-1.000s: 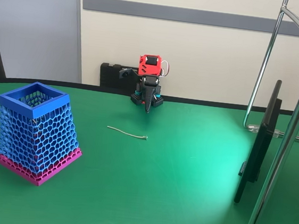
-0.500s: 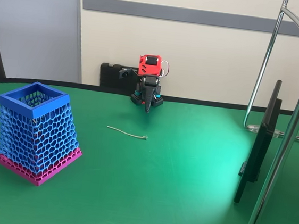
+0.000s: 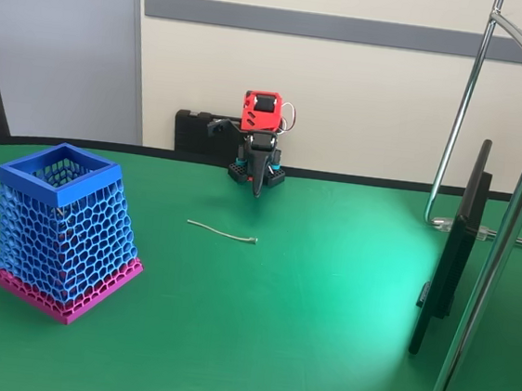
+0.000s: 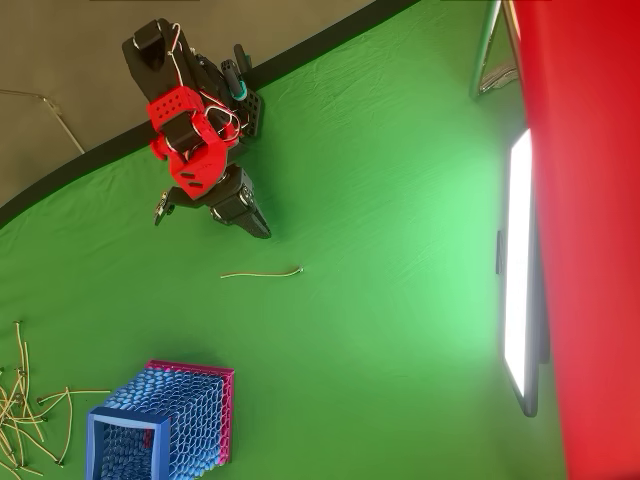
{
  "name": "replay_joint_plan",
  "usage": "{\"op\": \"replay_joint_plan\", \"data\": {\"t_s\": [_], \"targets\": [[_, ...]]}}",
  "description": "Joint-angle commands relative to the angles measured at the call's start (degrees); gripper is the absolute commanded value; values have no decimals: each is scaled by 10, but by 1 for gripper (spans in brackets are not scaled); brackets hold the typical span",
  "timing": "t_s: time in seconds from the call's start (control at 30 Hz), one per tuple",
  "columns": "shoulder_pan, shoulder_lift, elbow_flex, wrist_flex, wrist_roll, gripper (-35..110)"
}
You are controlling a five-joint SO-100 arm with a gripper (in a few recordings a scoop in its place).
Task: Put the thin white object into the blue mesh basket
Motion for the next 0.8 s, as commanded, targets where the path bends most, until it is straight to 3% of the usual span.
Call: {"op": "replay_joint_plan", "data": {"t_s": [0.0,0.4,0.77], "targets": [[-3,-47,-45,-15,9,1],[-3,-282,-177,-18,33,1],[8,-583,-387,45,78,12]]}}
